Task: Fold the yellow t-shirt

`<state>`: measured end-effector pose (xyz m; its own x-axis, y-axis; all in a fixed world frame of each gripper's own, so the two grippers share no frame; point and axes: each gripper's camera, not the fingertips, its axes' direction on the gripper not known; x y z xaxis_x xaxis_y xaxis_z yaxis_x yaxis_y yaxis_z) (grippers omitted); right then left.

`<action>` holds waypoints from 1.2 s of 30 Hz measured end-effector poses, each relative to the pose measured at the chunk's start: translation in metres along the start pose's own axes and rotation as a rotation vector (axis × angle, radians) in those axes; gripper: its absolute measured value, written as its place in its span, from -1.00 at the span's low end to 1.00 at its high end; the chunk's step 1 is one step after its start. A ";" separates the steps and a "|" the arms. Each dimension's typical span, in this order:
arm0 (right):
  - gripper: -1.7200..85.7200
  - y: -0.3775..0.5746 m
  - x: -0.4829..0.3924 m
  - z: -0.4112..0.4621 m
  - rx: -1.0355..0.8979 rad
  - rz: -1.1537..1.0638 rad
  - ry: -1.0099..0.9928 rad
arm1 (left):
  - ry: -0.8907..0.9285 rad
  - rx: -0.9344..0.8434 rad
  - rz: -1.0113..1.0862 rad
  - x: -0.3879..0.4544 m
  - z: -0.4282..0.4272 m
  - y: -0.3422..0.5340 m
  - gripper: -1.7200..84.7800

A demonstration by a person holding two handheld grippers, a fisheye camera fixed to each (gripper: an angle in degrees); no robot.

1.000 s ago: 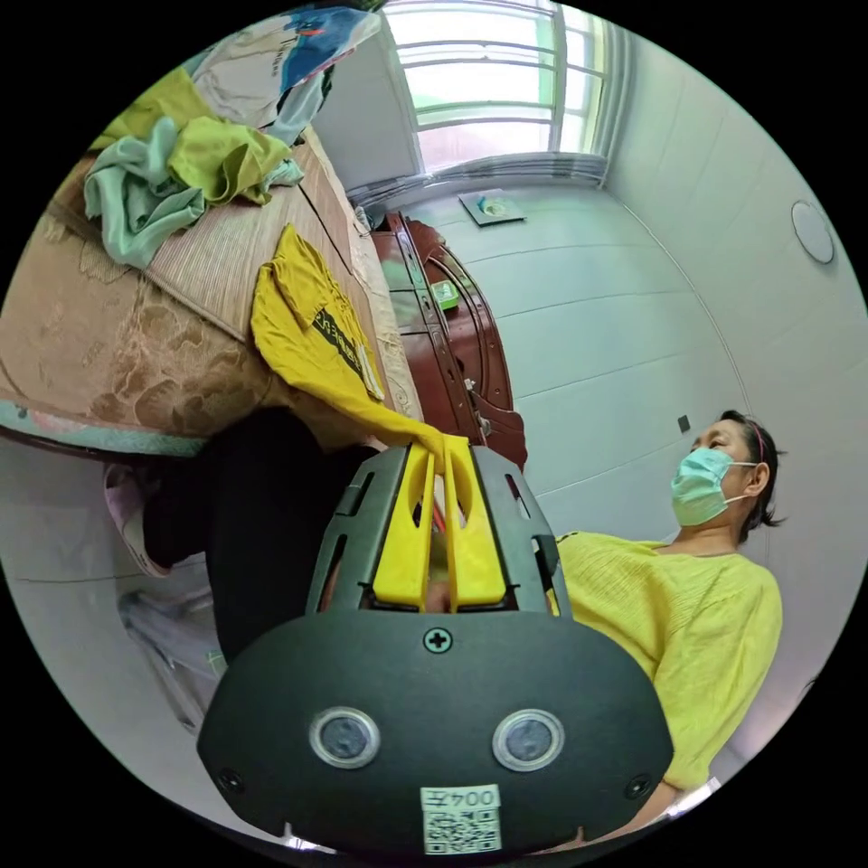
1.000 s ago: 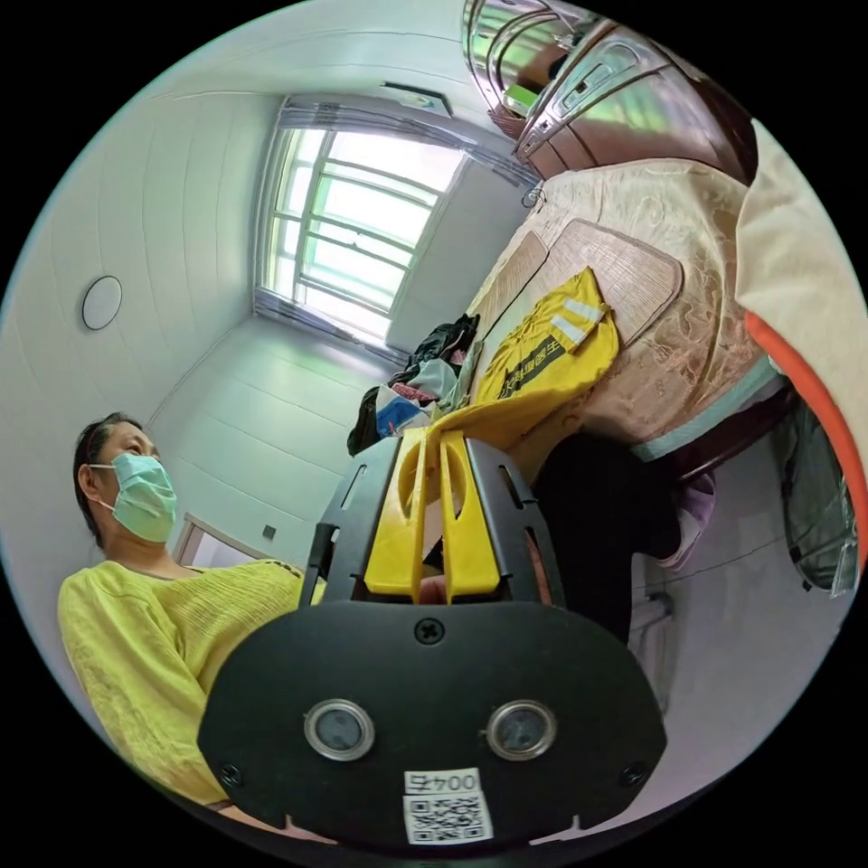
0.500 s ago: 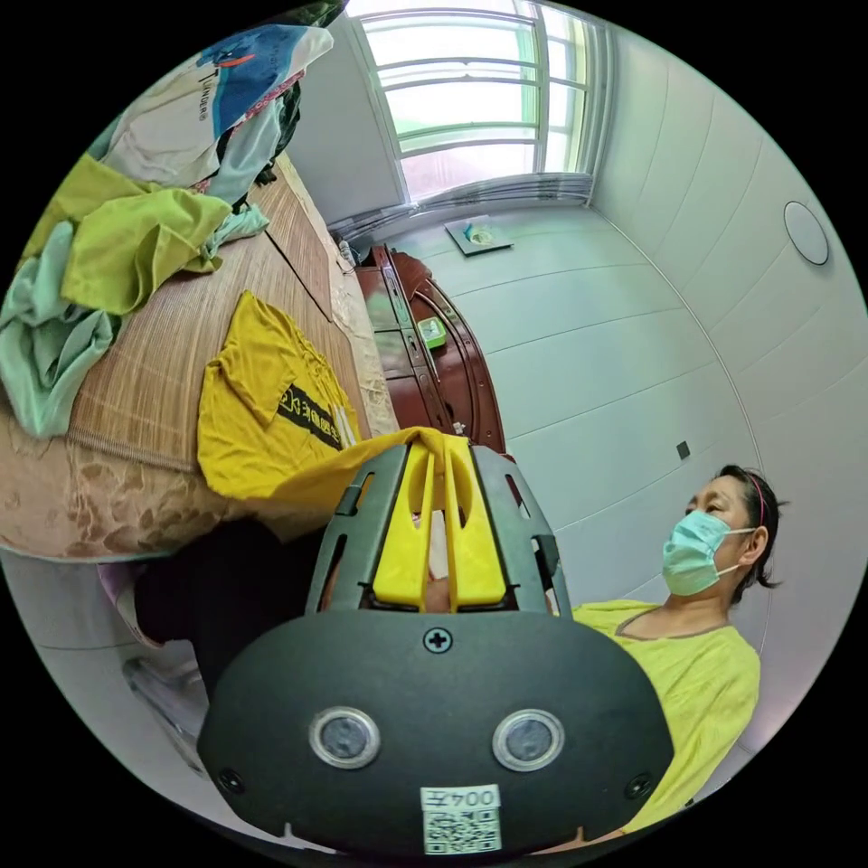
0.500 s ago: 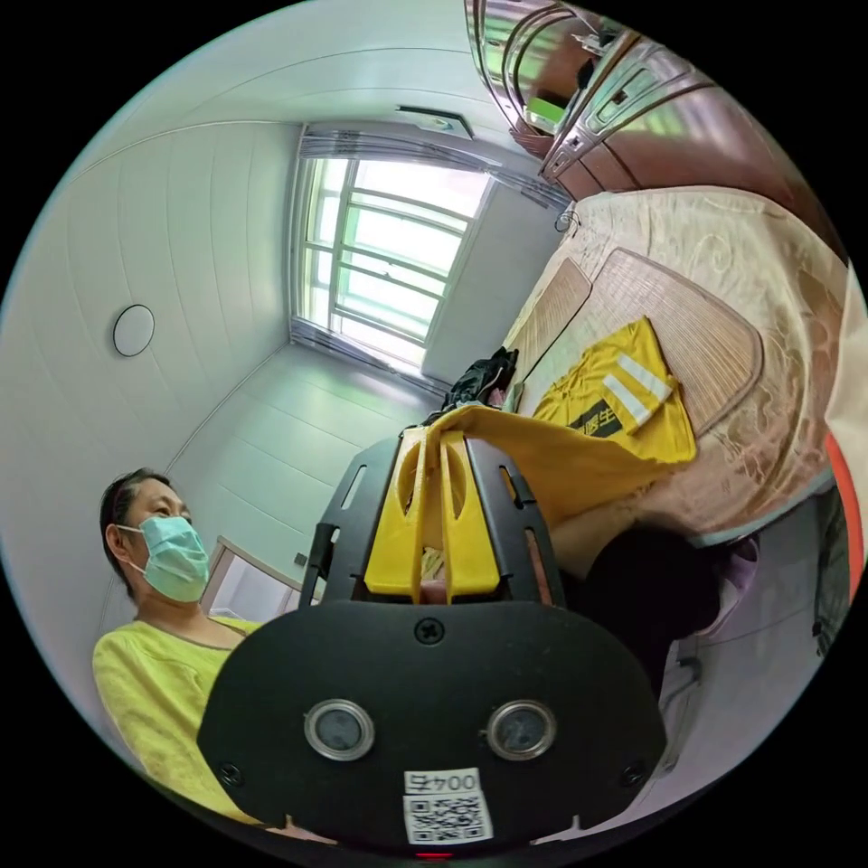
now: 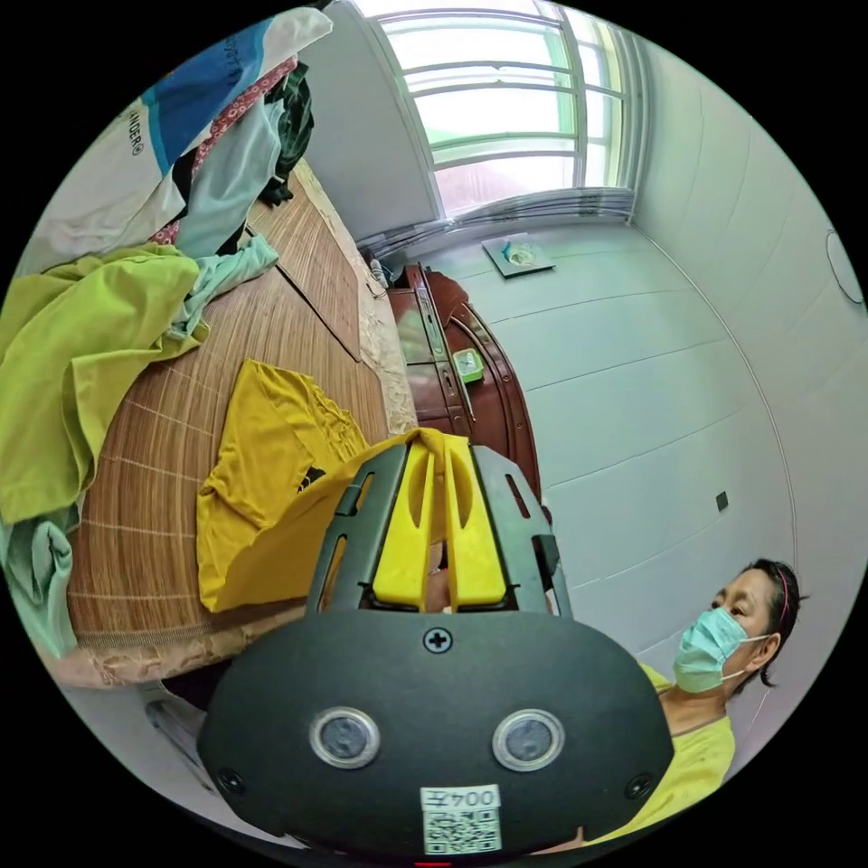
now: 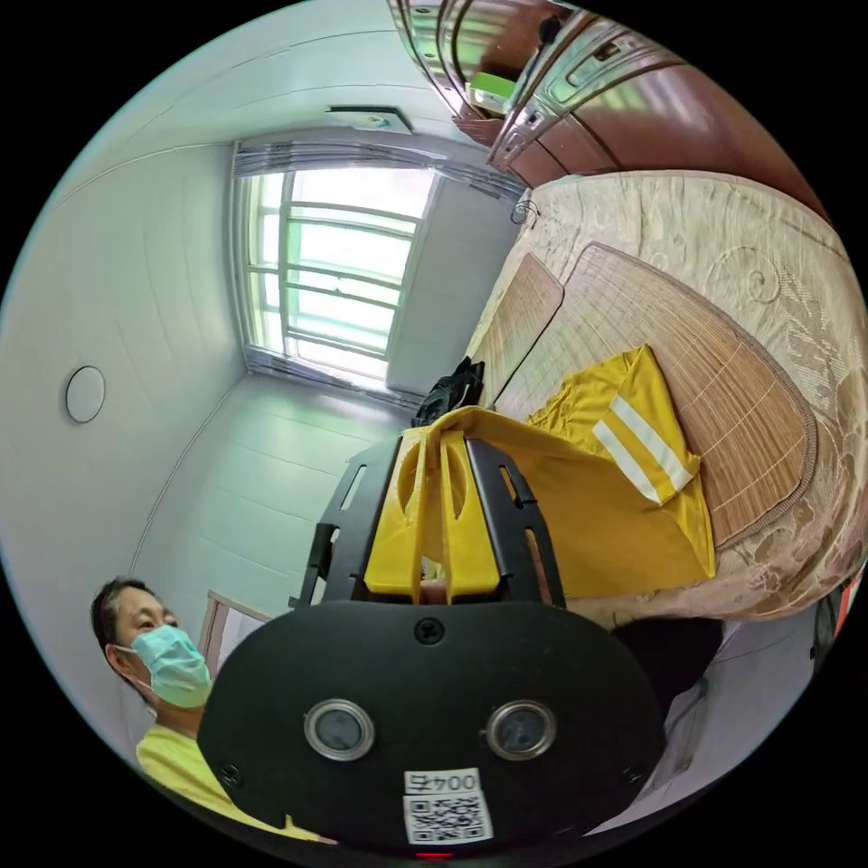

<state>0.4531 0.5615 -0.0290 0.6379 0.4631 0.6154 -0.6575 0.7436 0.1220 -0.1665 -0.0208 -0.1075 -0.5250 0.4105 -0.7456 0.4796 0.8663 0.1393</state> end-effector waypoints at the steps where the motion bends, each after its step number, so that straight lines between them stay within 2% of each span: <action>1: -0.90 -0.007 0.007 0.006 -0.001 0.011 0.009 | -0.019 0.003 -0.007 -0.011 0.011 -0.014 -0.89; 7: -0.89 -0.070 0.079 0.072 -0.022 0.100 0.074 | -0.092 -0.016 -0.093 -0.095 0.071 -0.078 -0.89; 15: -0.88 -0.131 0.193 0.176 -0.042 0.237 0.180 | -0.121 -0.009 -0.256 -0.240 0.136 -0.110 -0.88; 23: -0.78 -0.146 0.253 0.235 0.062 0.329 0.154 | -0.113 0.158 -0.276 -0.316 0.151 -0.103 -0.81; 27: -0.77 -0.139 0.225 0.239 0.219 0.238 0.174 | -0.187 0.242 -0.150 -0.310 0.142 -0.081 -0.83; 29: -0.77 -0.137 0.198 0.244 0.208 0.152 0.211 | -0.238 0.239 -0.045 -0.295 0.138 -0.066 -0.86; 31: -0.78 -0.128 0.165 0.257 0.118 0.064 0.287 | -0.330 0.198 0.108 -0.271 0.131 -0.037 -0.89; 34: -0.82 -0.083 0.094 0.294 -0.112 -0.173 0.509 | -0.495 0.134 0.327 -0.234 0.116 0.023 -0.91; 36: -0.87 -0.016 0.048 0.330 -0.286 -0.368 0.783 | -0.604 0.094 0.452 -0.216 0.108 0.071 -0.92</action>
<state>0.3616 0.4128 0.2553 0.9464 0.2903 -0.1414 -0.3005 0.9522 -0.0559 0.0569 -0.0787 -0.0070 0.1998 0.4693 -0.8602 0.6287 0.6120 0.4799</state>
